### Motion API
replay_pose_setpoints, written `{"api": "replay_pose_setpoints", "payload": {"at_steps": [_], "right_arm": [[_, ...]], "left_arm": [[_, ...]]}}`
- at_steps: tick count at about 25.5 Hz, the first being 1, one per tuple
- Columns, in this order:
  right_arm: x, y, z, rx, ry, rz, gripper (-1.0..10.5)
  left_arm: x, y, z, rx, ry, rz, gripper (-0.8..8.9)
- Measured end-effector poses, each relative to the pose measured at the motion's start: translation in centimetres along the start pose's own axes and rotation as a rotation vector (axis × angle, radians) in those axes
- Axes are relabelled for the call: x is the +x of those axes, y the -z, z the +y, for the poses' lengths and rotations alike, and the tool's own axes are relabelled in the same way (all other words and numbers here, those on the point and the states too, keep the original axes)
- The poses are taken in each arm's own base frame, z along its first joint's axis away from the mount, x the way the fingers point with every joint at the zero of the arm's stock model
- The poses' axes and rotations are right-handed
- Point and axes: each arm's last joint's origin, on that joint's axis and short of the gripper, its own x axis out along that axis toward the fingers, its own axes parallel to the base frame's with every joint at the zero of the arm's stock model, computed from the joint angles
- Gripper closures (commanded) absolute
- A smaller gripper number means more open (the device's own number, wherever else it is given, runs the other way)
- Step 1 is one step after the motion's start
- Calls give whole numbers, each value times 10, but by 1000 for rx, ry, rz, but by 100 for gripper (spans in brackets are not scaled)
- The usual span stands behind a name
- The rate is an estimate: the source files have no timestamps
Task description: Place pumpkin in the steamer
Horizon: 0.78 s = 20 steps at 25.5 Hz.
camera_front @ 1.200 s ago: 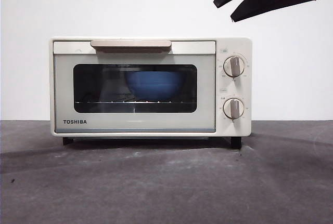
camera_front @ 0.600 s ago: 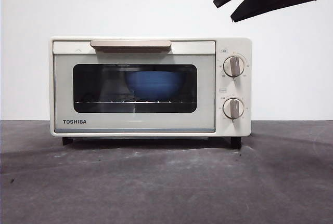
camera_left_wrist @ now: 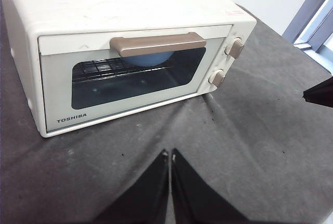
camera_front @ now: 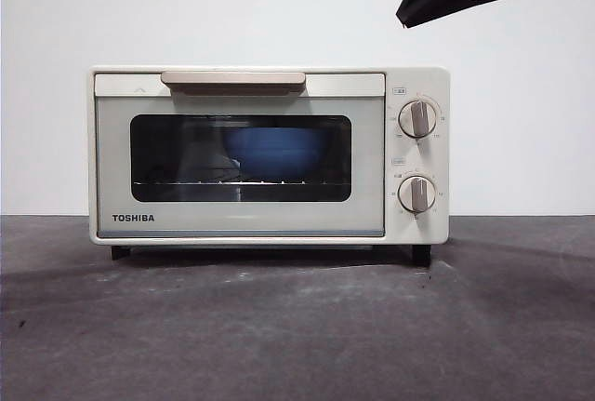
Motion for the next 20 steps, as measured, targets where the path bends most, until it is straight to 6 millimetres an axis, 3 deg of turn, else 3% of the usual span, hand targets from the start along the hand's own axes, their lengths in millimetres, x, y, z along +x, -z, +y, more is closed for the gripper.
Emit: {"api": "replay_pose_setpoints", "payload": {"at_steps": [15,20], "right_arm": [[0,0,0,0,0,0,934],[0,0,0,0,0,0,934]], "left_arm": [[-3,-1,-1,61,-10,-19,798],[-18,-10,1,229,-210,-286,798]]}}
